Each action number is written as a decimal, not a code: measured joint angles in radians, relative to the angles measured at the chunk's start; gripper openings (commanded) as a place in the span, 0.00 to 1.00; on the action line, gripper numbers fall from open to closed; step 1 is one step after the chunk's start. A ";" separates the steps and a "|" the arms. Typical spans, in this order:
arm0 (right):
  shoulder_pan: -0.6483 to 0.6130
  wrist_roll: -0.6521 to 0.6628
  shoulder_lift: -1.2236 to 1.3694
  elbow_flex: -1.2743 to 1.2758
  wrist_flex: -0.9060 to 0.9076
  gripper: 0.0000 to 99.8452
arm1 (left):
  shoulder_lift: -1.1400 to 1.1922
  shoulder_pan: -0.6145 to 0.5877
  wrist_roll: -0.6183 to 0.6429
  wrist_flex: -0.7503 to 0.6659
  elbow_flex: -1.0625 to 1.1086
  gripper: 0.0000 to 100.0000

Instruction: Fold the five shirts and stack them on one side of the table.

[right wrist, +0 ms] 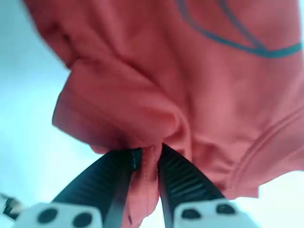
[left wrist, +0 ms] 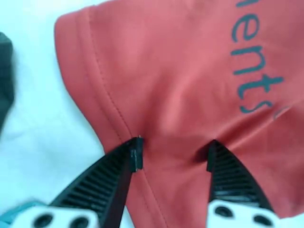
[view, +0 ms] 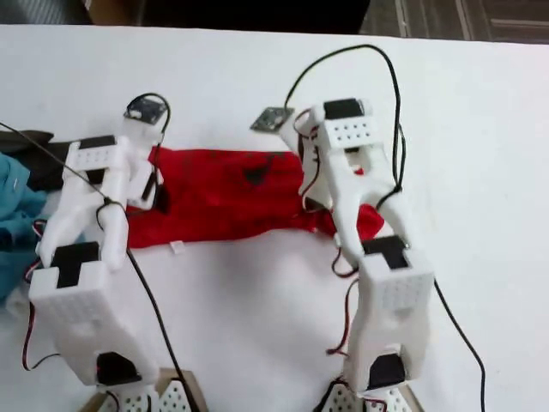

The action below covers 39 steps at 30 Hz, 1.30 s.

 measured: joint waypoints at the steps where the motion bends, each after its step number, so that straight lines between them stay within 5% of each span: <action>1: 0.006 0.000 0.038 -0.055 0.011 0.02 | 0.000 0.000 0.000 0.000 0.000 0.24; 8: 0.032 0.000 0.219 -0.292 0.029 0.03 | 0.000 0.000 0.000 0.000 0.000 0.24; 16: 0.037 0.000 0.242 -0.313 0.029 0.24 | 0.000 0.000 0.000 0.000 0.000 0.24; 22: 0.074 -0.002 0.242 -0.331 0.015 0.25 | 0.000 0.000 0.000 0.000 0.000 0.24; 32: 0.137 -0.222 0.242 -0.540 -0.017 0.25 | 0.000 0.000 0.000 0.000 0.000 0.24; 39: 0.140 -0.230 0.190 -0.453 0.048 0.02 | 0.000 0.000 0.000 0.000 0.000 0.24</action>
